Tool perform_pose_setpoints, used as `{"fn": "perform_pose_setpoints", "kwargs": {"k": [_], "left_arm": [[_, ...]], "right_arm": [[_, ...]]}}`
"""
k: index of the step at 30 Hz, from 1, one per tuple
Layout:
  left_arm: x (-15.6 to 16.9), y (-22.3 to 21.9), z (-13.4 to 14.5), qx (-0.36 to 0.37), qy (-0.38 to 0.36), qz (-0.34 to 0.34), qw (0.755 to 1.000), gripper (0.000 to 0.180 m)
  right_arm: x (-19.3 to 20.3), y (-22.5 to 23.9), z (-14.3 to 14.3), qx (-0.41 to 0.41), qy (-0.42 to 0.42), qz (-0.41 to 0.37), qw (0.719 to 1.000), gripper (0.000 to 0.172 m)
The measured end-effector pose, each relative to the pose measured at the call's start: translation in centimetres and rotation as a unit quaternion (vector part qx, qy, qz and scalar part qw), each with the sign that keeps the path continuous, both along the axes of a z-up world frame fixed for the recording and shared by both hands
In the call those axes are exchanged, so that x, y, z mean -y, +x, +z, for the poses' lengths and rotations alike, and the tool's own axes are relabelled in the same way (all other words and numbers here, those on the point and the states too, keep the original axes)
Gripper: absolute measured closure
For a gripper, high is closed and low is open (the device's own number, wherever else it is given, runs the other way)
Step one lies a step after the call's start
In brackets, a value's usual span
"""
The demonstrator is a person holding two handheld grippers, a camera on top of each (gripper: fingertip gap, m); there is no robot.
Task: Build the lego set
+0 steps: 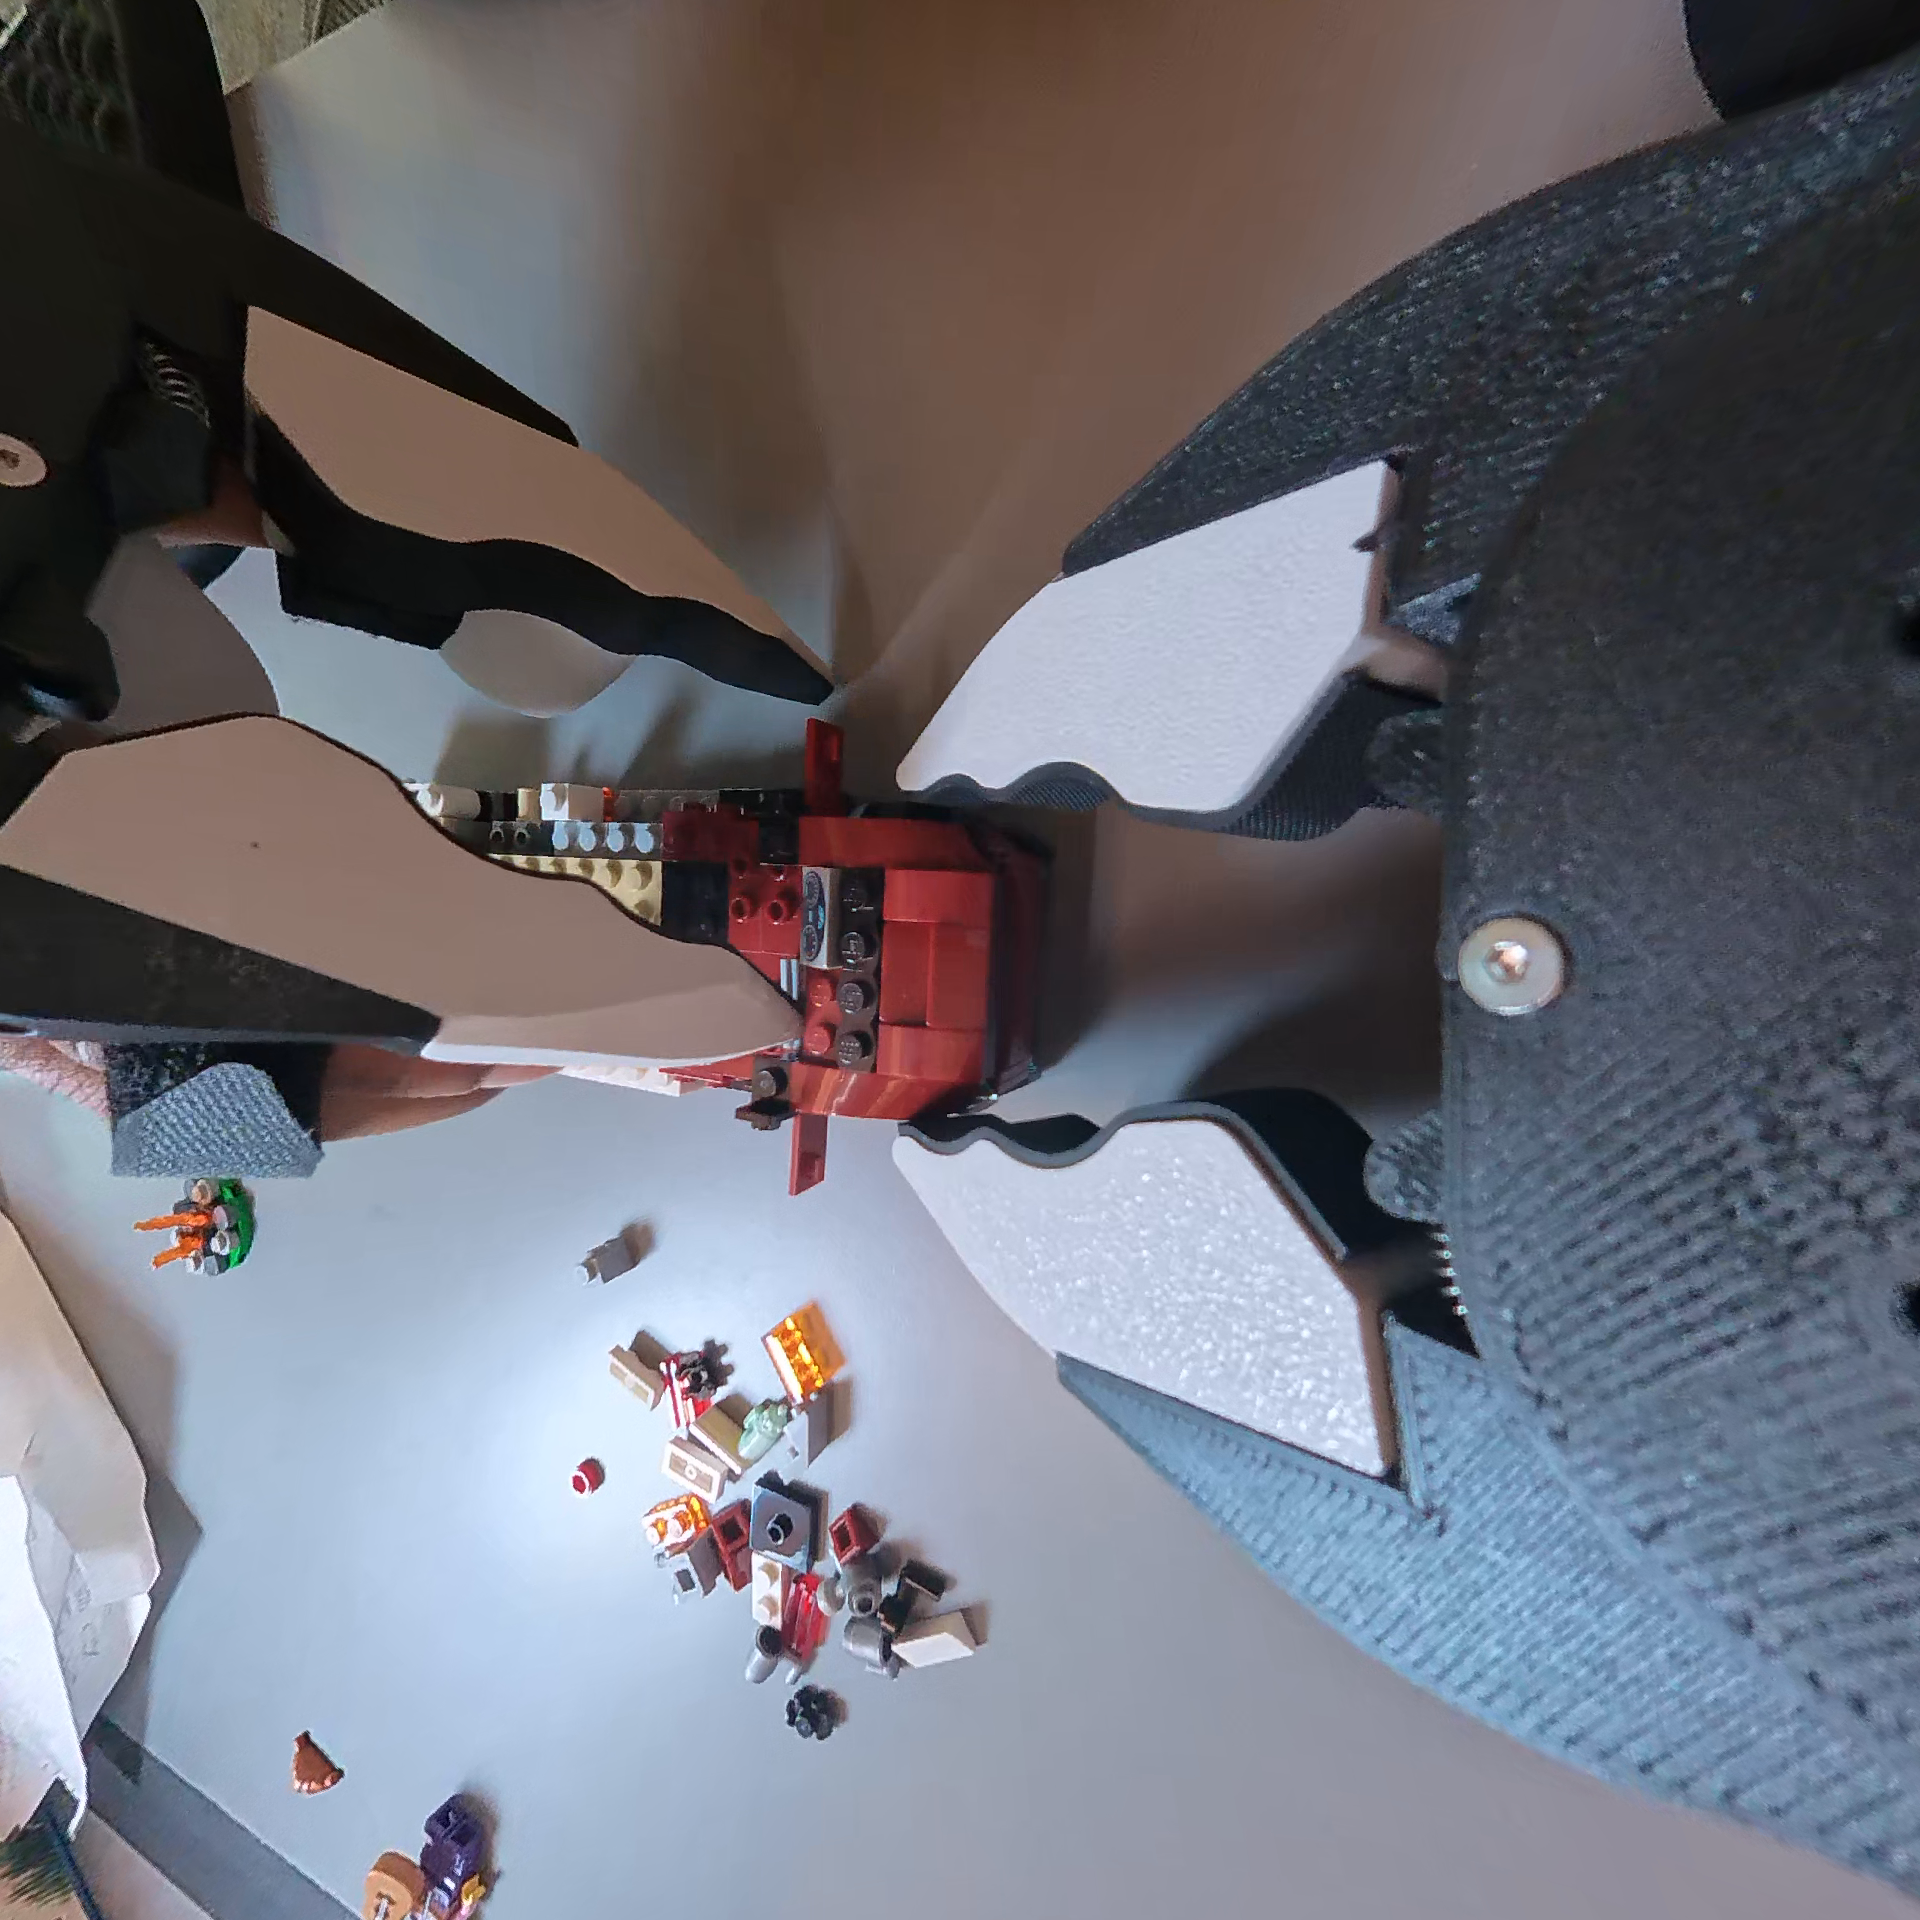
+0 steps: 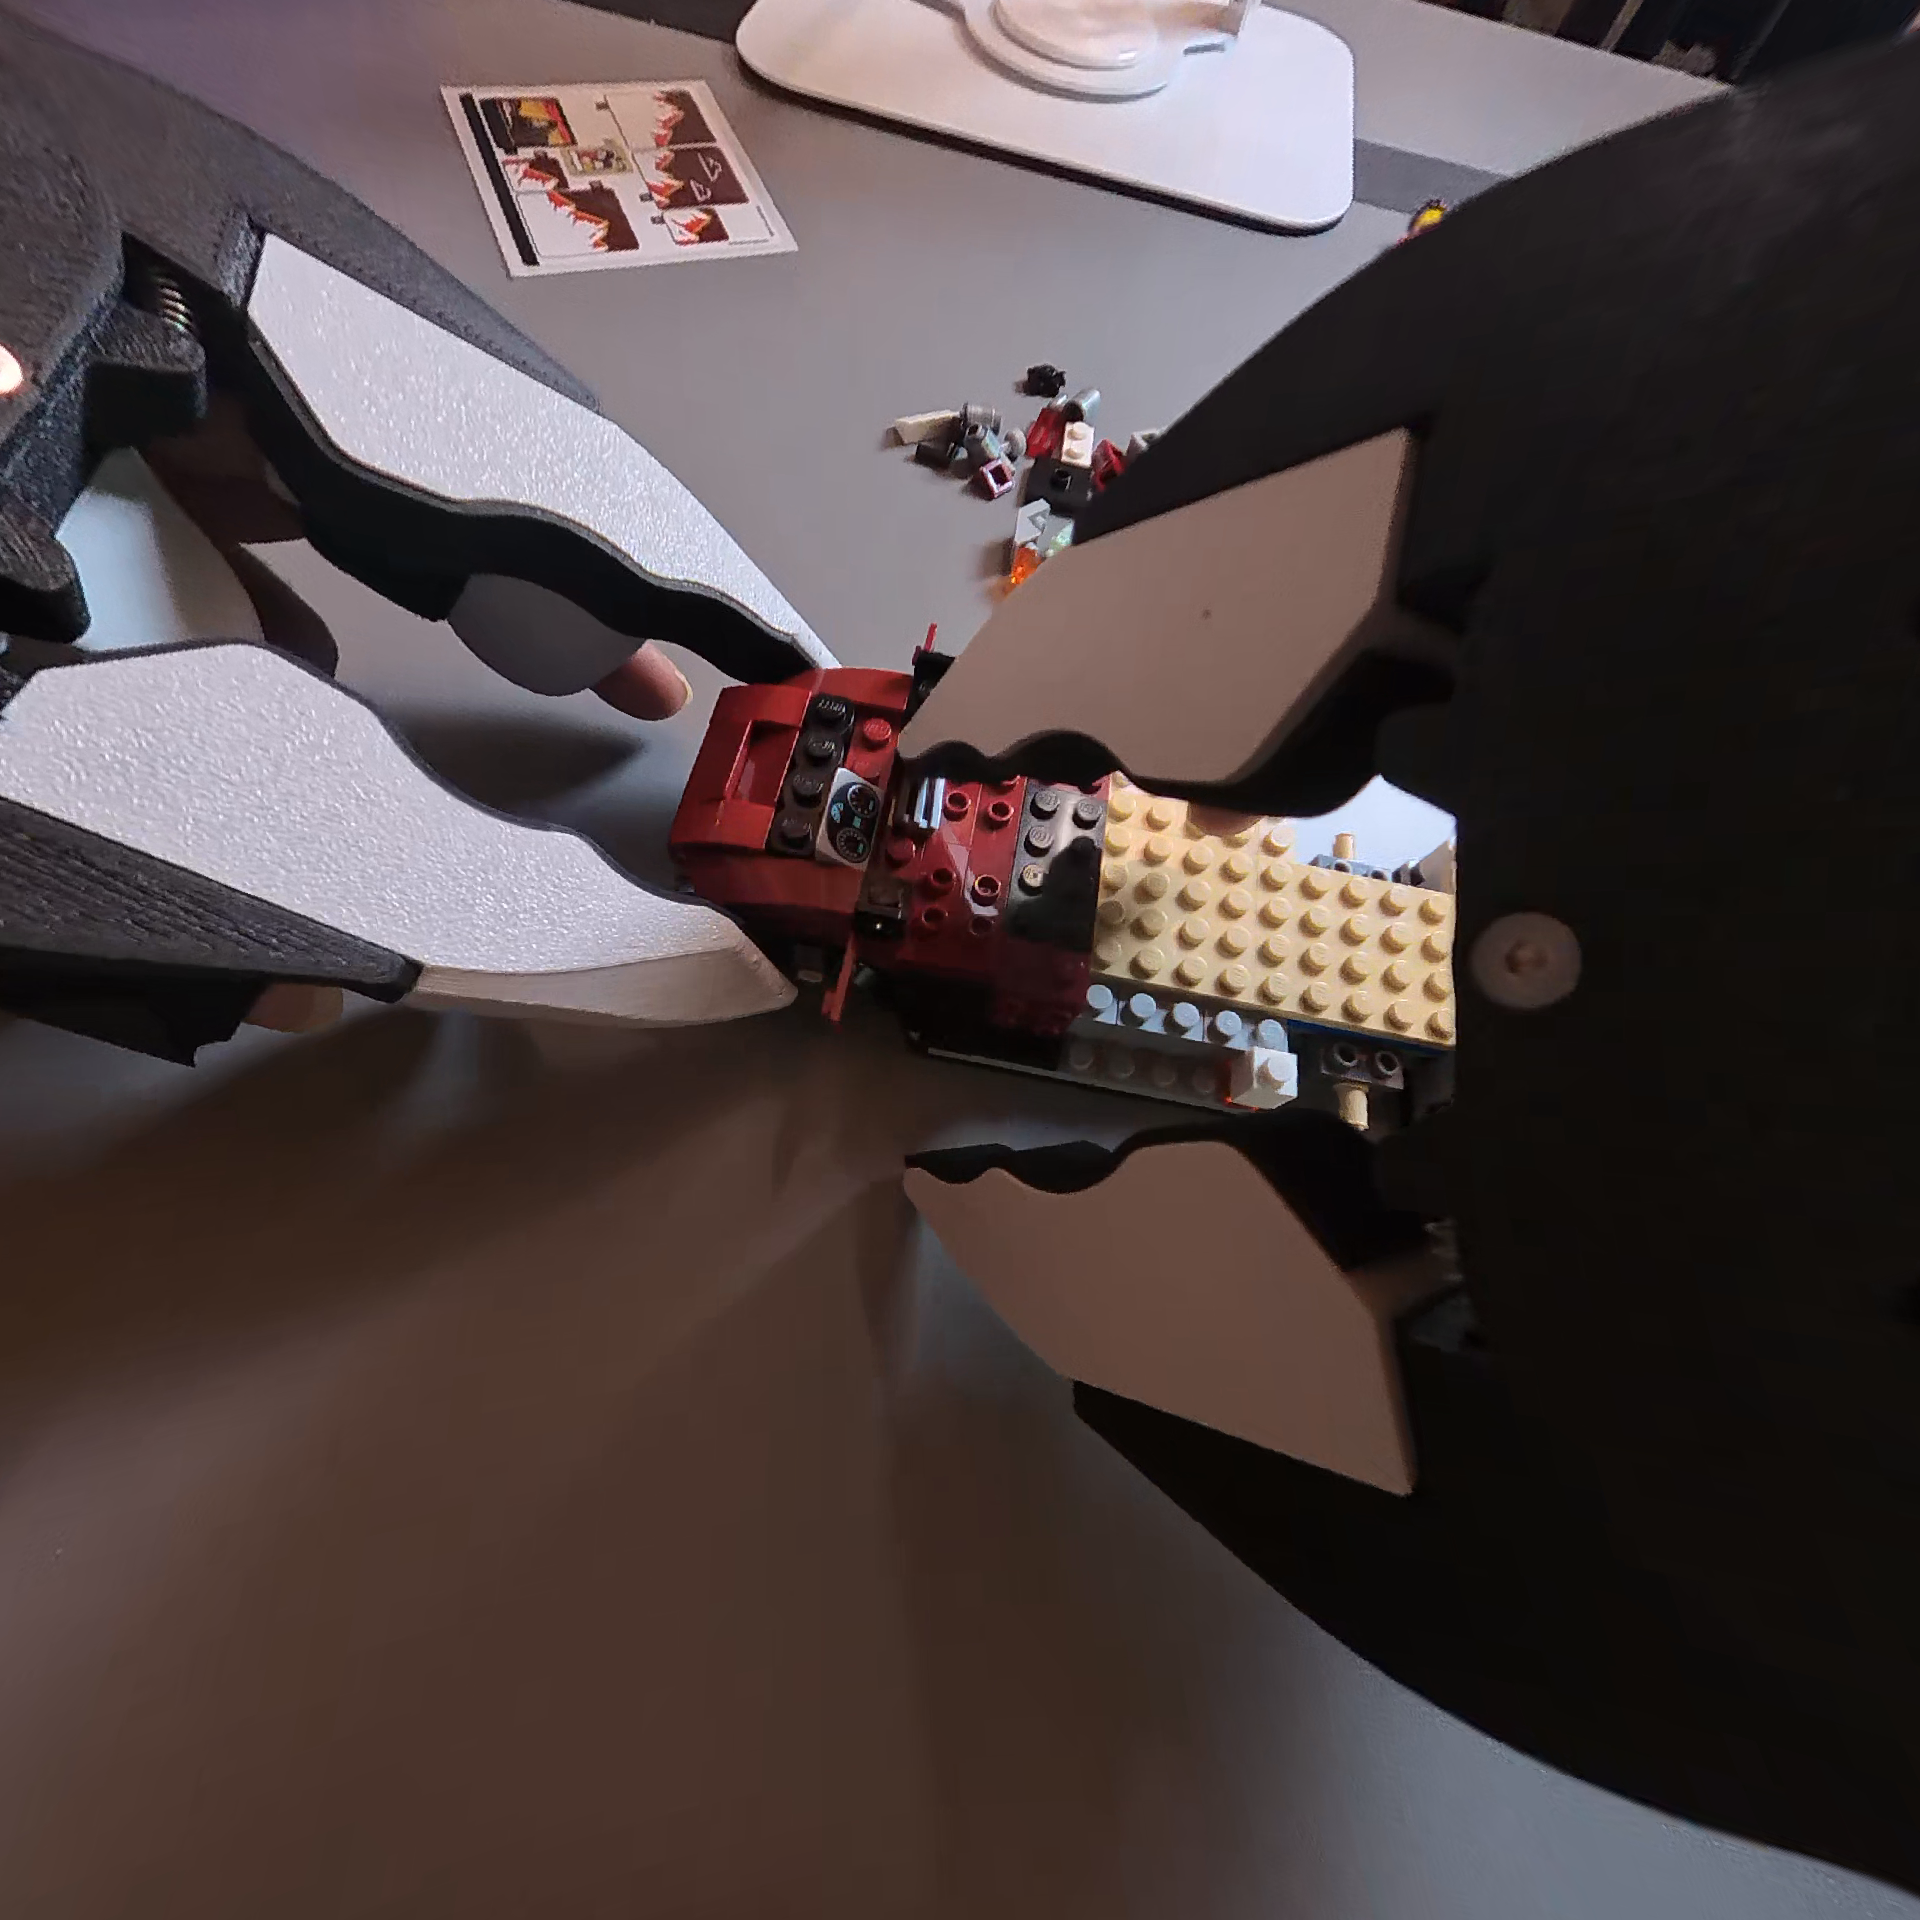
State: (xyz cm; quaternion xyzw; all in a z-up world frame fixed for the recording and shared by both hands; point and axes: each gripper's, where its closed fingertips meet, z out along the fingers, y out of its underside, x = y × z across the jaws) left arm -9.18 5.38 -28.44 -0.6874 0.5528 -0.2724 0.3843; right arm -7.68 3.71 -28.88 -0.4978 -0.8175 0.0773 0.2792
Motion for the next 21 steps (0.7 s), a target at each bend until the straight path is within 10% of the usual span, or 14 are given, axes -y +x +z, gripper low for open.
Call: {"fn": "perform_pose_setpoints", "kwargs": {"k": [21], "left_arm": [[-1.2, 1.6, 0.7, -0.012, -0.048, 0.004, 0.999, 0.124]], "right_arm": [[-0.8, 1.8, 1.5, -0.056, -0.054, -0.047, 0.996, 0.106]]}}
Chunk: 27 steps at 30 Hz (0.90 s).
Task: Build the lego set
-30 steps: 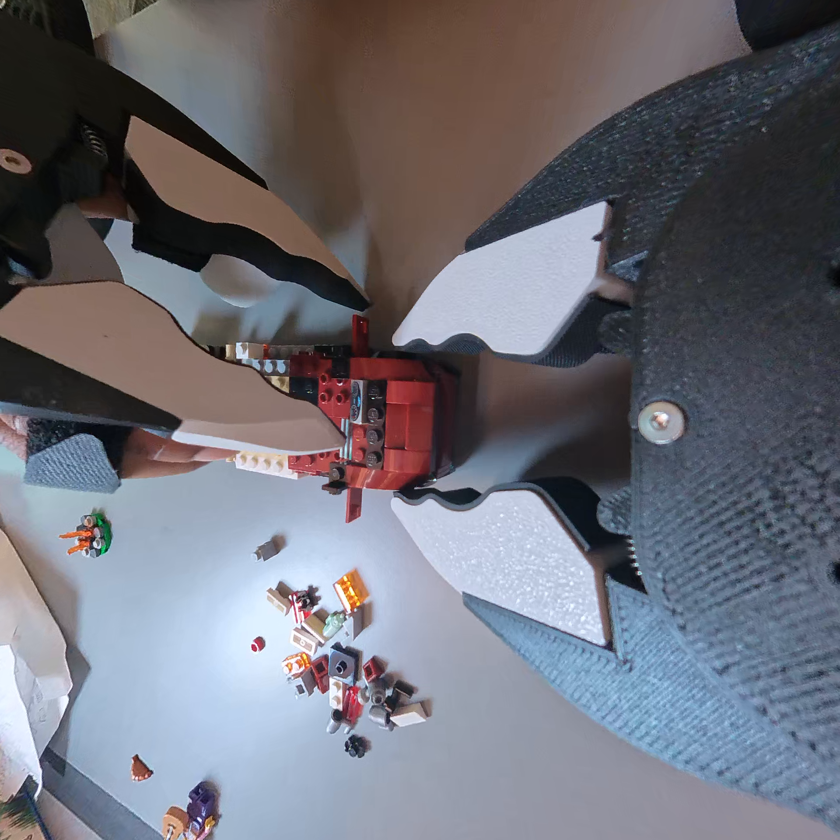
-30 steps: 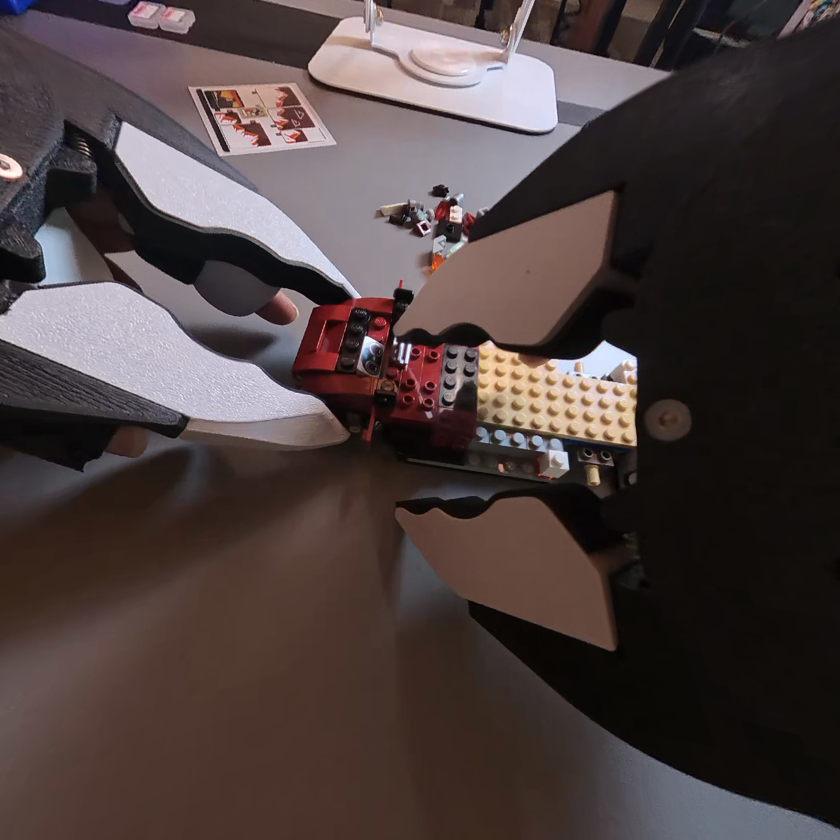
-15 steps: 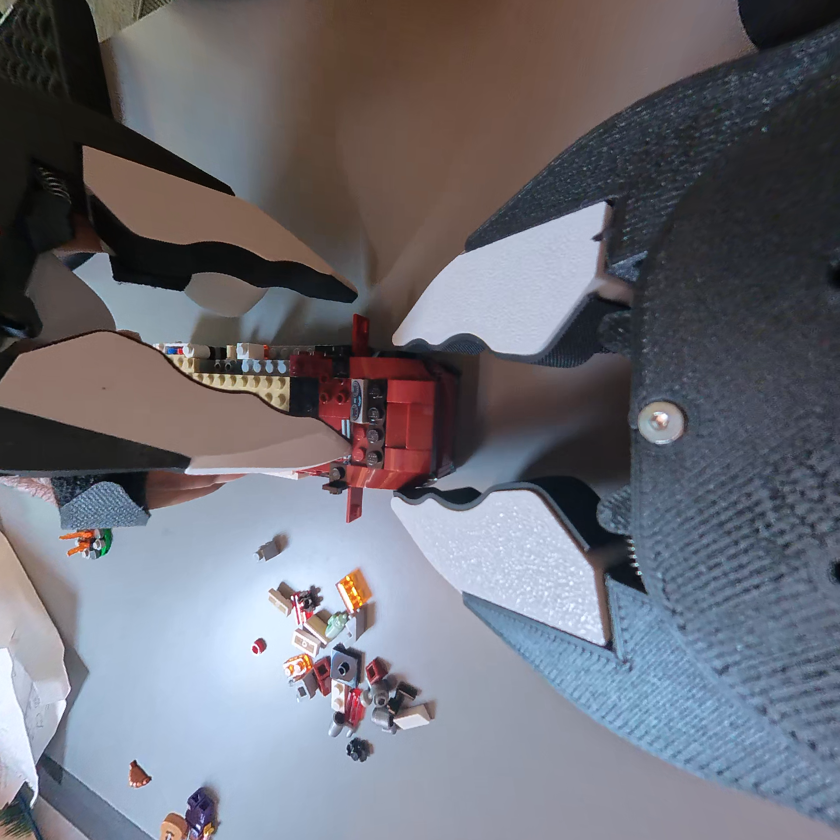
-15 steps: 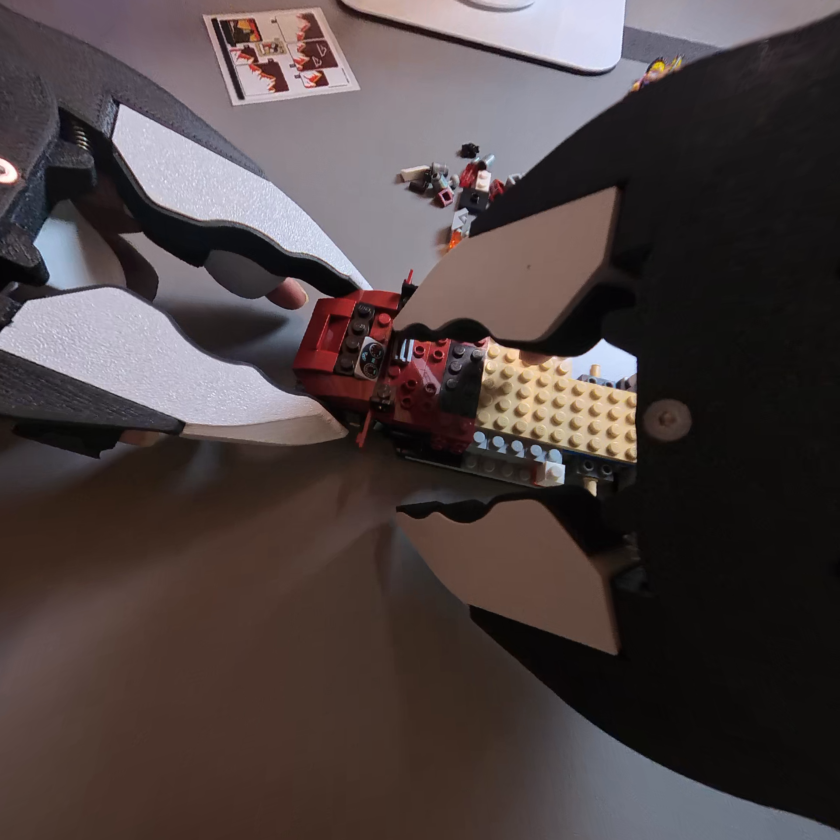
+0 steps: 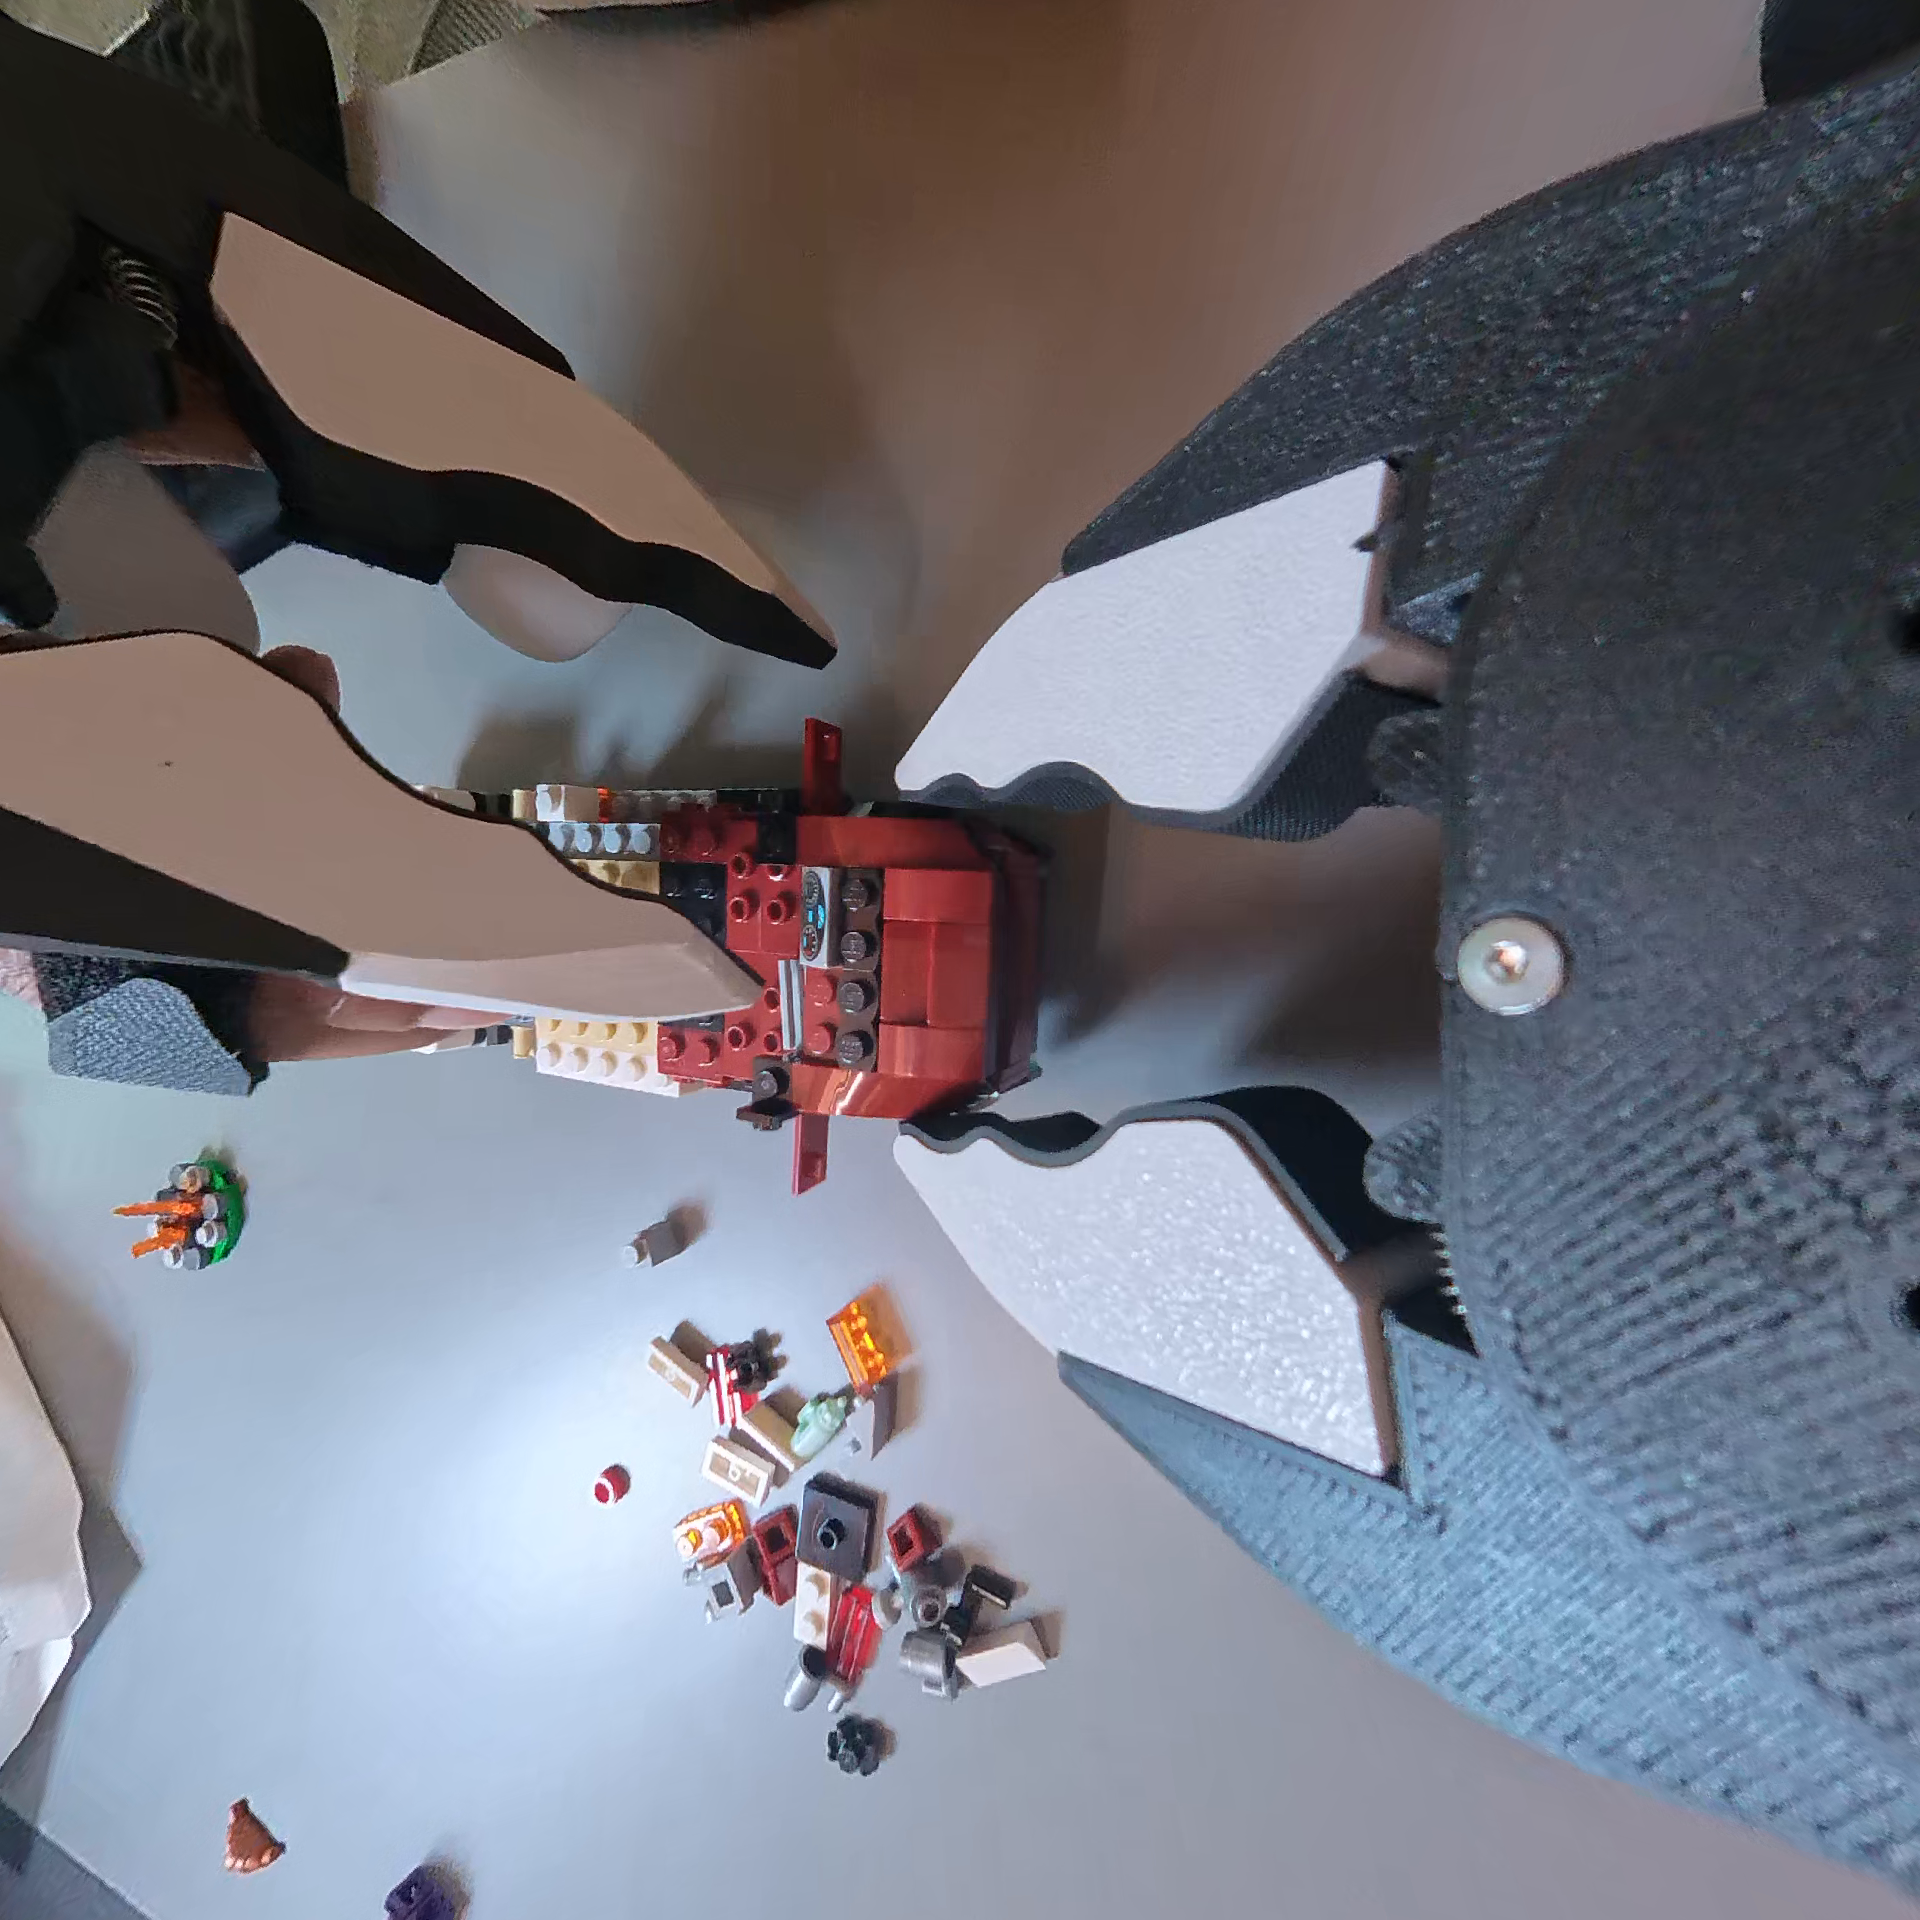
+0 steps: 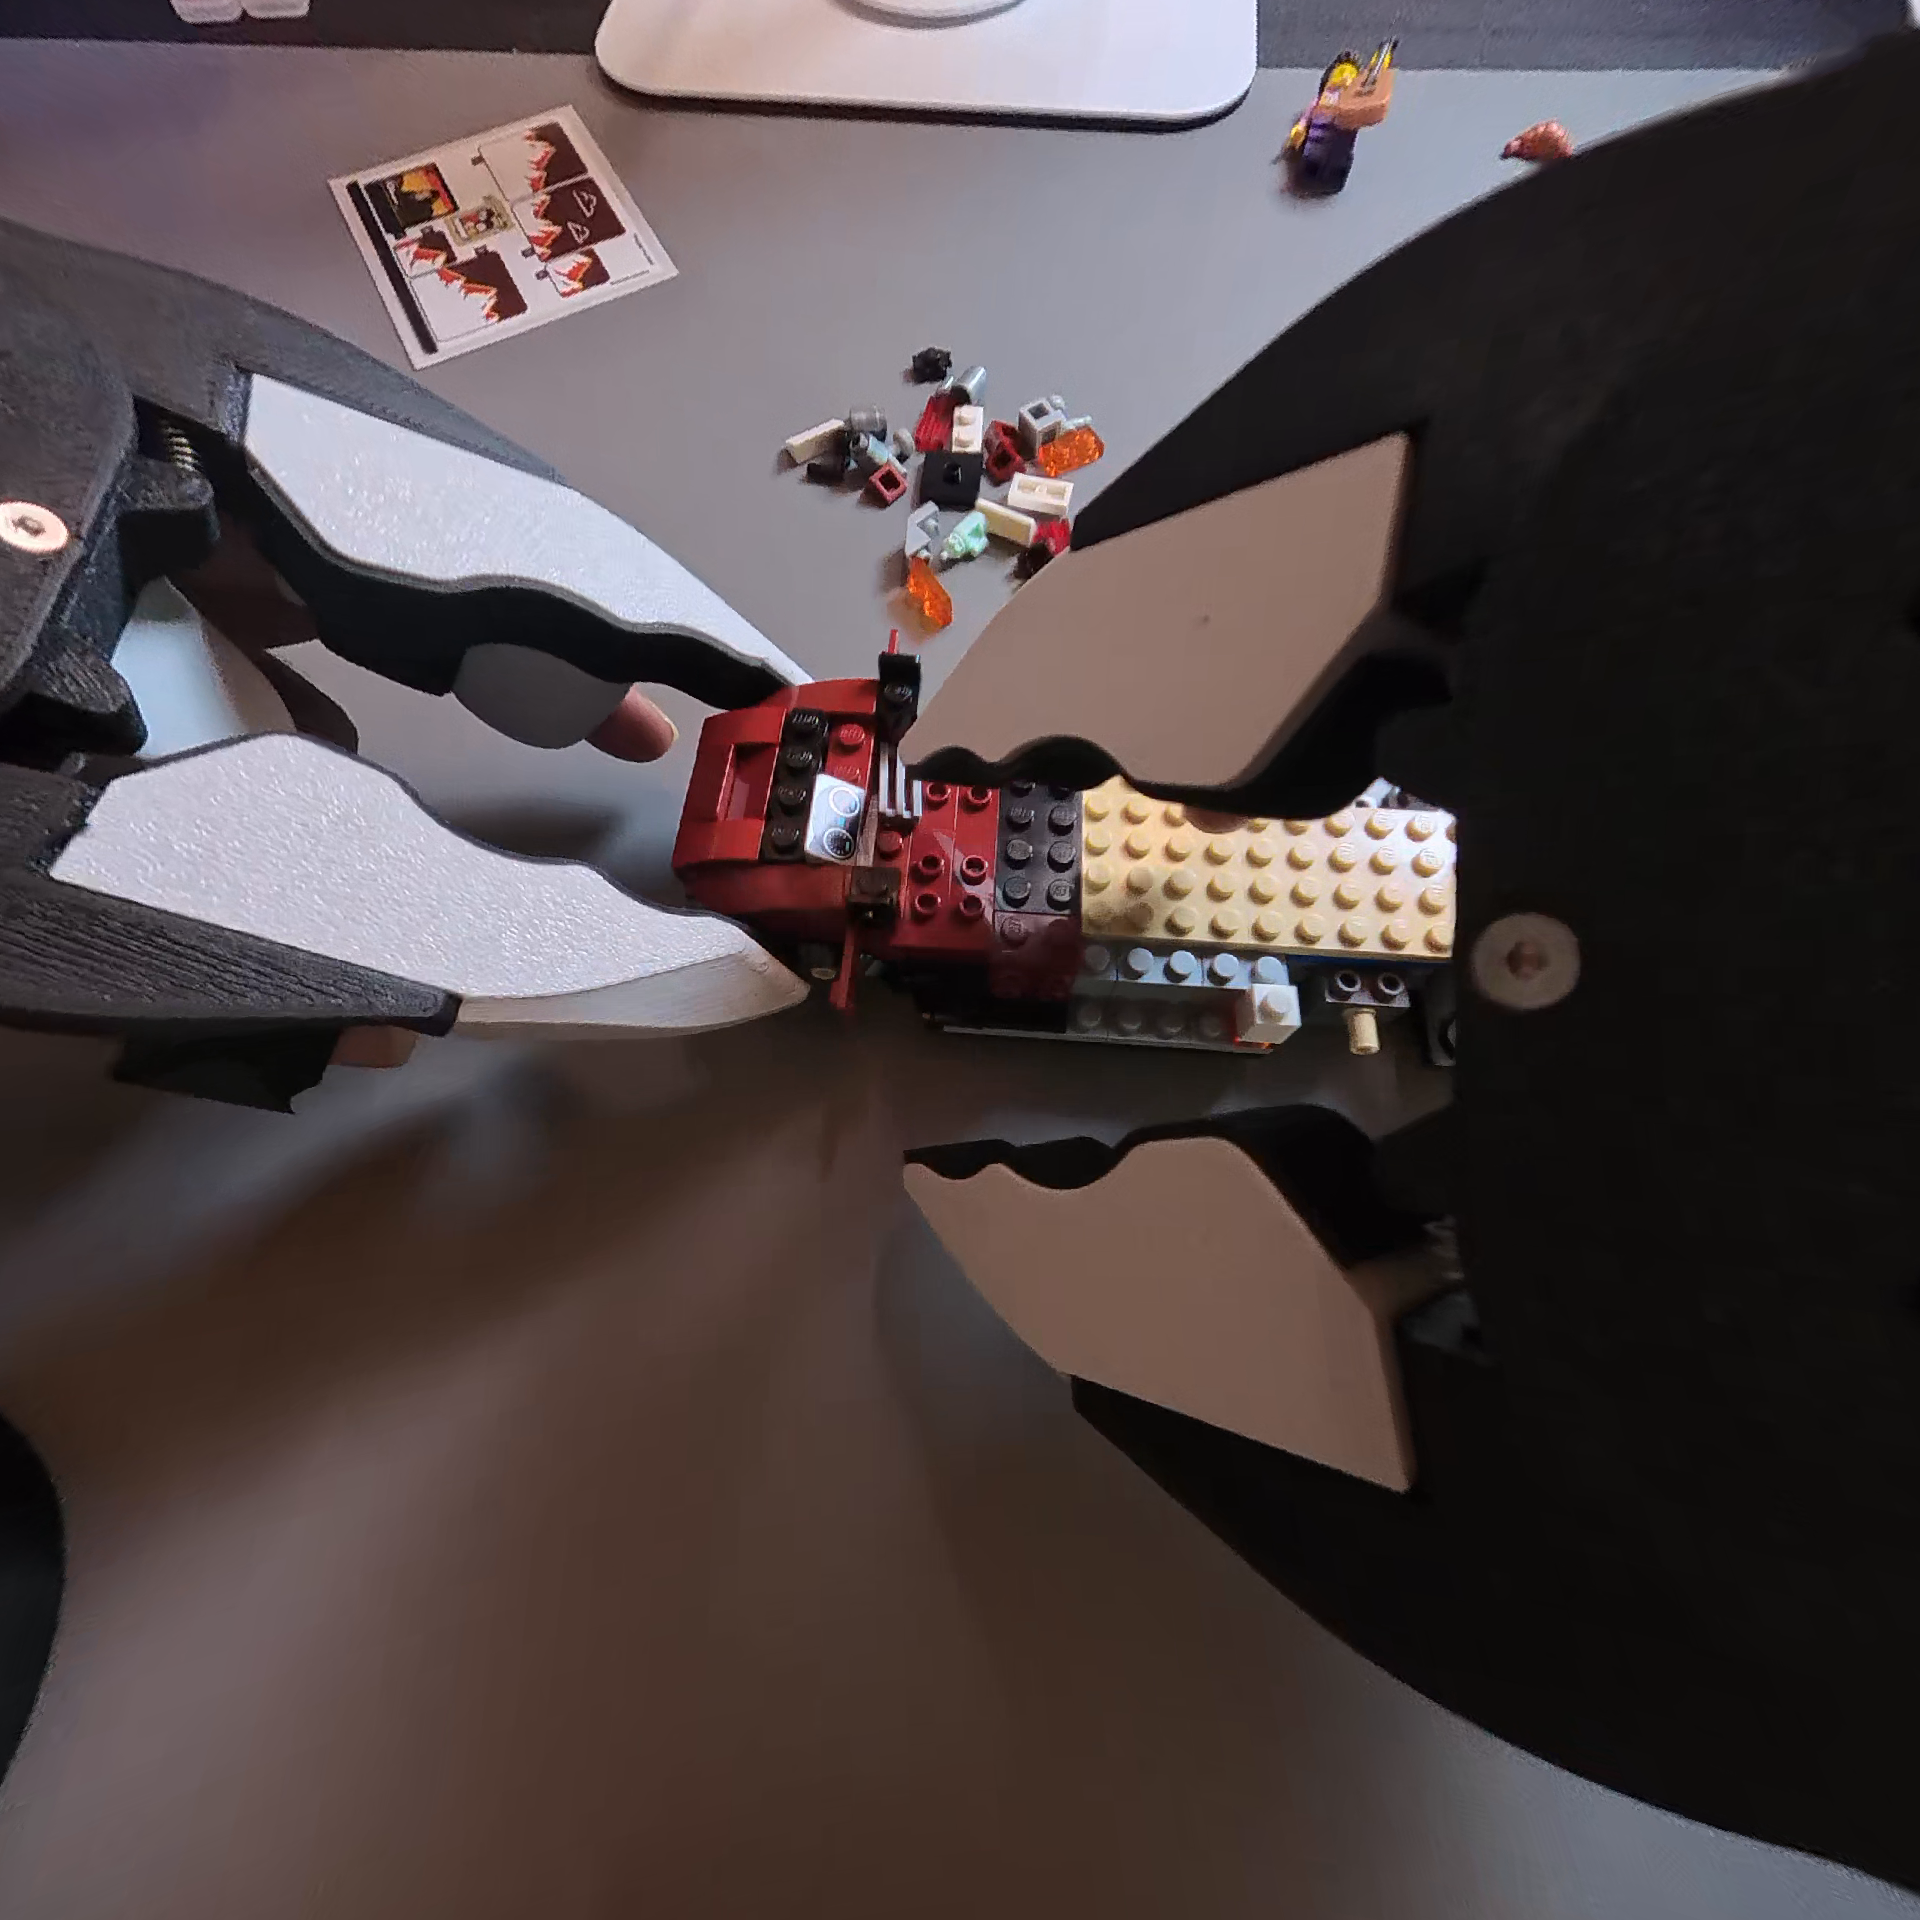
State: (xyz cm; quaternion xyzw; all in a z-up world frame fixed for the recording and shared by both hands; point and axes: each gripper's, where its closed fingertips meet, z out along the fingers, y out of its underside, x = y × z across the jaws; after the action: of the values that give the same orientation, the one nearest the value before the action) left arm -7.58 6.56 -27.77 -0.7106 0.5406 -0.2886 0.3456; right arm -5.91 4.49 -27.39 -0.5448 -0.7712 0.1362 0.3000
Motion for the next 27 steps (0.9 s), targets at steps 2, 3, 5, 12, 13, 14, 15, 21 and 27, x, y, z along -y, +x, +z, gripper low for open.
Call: {"fn": "perform_pose_setpoints", "kwargs": {"k": [2, 3, 5, 12, 13, 14, 15, 21, 27], "left_arm": [[0.0, 0.1, 0.0, -0.003, -0.008, 0.001, 1.000, 0.124], [0.0, 0.2, 0.0, -0.006, -0.009, 0.002, 1.000, 0.124], [0.0, 0.2, -0.2, -0.012, -0.013, 0.002, 1.000, 0.124], [0.0, 0.2, -0.5, -0.024, -0.017, 0.001, 1.000, 0.124], [0.0, 0.2, -0.5, -0.026, -0.013, 0.001, 1.000, 0.124], [0.0, 0.2, -0.5, -0.027, -0.009, 0.001, 1.000, 0.124], [0.0, 0.2, -0.6, -0.026, -0.008, 0.001, 1.000, 0.124], [0.2, 0.4, -0.8, -0.039, 0.010, -0.004, 0.999, 0.124], [0.2, 0.4, -0.8, -0.043, 0.017, -0.003, 0.999, 0.124]], "right_arm": [[-0.2, 0.1, -0.3, 0.013, 0.013, 0.006, 1.000, 0.106], [-0.2, 0.2, -0.5, 0.021, 0.014, 0.011, 1.000, 0.105], [-0.1, 0.2, -0.8, 0.035, 0.013, 0.019, 0.999, 0.105], [-0.3, 0.6, -1.3, 0.073, 0.052, 0.049, 0.995, 0.104], [-0.3, 0.6, -1.4, 0.078, 0.061, 0.054, 0.994, 0.104], [-0.3, 0.7, -1.4, 0.083, 0.072, 0.059, 0.992, 0.105], [-0.4, 0.7, -1.5, 0.089, 0.082, 0.064, 0.991, 0.104], [-0.4, 1.0, -1.6, 0.118, 0.112, 0.086, 0.983, 0.107], [-0.2, 1.3, -1.8, 0.154, 0.110, 0.115, 0.975, 0.102]]}}
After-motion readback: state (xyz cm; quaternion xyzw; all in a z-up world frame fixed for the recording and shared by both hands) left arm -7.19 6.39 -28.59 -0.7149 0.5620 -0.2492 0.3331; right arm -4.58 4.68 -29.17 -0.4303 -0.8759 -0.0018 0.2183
